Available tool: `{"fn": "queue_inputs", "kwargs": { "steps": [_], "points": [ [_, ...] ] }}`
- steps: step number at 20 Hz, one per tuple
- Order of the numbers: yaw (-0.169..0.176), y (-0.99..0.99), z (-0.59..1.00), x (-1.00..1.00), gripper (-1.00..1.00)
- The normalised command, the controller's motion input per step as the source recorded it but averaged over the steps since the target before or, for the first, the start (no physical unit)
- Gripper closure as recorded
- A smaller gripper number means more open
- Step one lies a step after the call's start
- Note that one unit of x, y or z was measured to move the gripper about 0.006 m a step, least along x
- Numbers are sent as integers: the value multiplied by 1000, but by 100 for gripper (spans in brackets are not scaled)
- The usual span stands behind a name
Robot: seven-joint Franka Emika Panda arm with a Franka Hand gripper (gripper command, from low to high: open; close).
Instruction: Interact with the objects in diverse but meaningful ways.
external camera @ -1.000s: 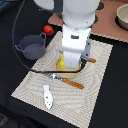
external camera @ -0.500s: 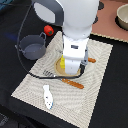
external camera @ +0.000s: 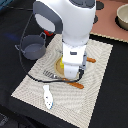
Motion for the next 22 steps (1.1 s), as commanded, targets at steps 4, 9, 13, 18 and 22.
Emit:
{"fn": "queue_inputs", "kwargs": {
  "steps": [4,9,13,18,22],
  "points": [
    [4,27,-174,0,100],
    [12,35,-171,34,100],
    [21,59,-99,84,100],
    [8,29,520,6,100],
    [0,45,1000,0,100]
  ]
}}
